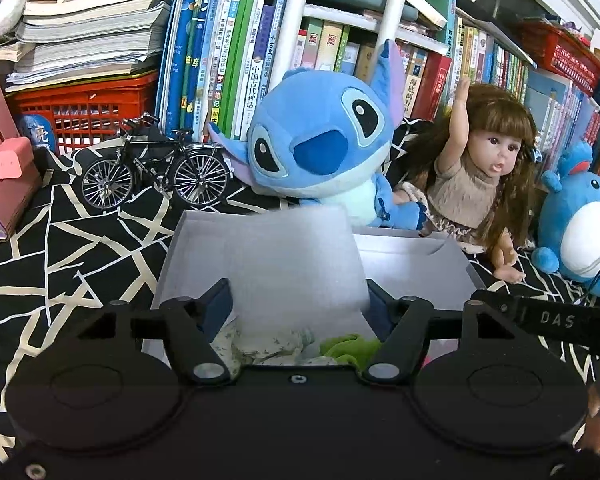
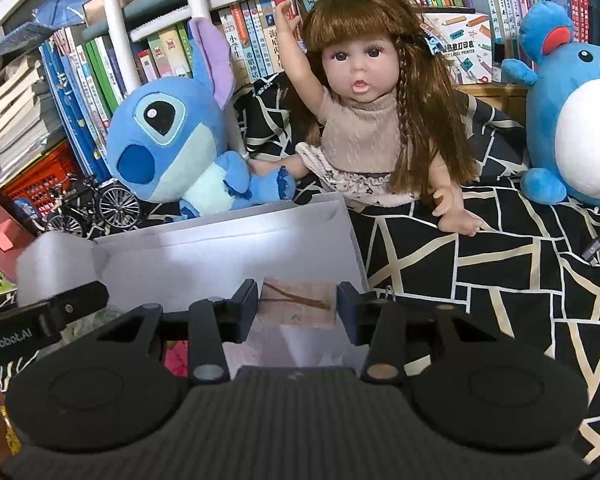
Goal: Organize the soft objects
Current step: 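Lower both items into the box and open both tools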
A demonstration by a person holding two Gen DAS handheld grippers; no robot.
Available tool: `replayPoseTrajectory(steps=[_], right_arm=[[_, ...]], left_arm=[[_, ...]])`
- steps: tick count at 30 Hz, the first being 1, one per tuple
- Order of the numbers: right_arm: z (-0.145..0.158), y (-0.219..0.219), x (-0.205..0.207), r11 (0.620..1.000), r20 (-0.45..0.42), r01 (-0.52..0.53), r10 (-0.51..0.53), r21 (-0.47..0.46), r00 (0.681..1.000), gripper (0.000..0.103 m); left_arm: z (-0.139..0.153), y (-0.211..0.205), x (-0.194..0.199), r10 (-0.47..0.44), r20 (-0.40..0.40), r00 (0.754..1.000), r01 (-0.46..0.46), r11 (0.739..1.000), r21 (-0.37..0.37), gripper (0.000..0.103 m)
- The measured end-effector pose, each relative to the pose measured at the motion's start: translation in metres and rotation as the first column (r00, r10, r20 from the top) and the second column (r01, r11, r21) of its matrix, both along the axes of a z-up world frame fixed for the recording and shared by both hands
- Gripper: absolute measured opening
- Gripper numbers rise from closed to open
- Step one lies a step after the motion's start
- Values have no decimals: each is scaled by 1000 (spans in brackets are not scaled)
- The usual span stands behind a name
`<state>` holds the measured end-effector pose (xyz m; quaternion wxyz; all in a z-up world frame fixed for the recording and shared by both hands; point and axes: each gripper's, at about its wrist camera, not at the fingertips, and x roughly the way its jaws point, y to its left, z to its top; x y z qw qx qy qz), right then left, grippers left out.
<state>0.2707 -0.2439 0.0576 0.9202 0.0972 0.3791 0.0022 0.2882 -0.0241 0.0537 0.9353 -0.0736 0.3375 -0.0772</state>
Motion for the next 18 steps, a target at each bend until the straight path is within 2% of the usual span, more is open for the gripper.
replayPoseTrajectory(steps=[1, 2, 12, 18], right_arm=[[0, -1, 0, 1000, 2, 0, 0, 4, 1000, 54], [0, -1, -1, 1000, 4, -3, 3, 12, 1000, 64], [1, -1, -8, 998, 12, -13, 12, 53, 1000, 72], [6, 0, -18, 998, 30, -36, 34, 48, 999, 75]], left_arm=[[0, 0, -1, -1, 3, 1000, 1, 1000, 4, 73], [0, -1, -1, -2, 6, 1000, 2, 1000, 8, 75], [5, 1, -10, -7, 20, 1000, 7, 1000, 20, 84], [9, 6, -23, -10, 32, 999, 9, 999, 31, 86]])
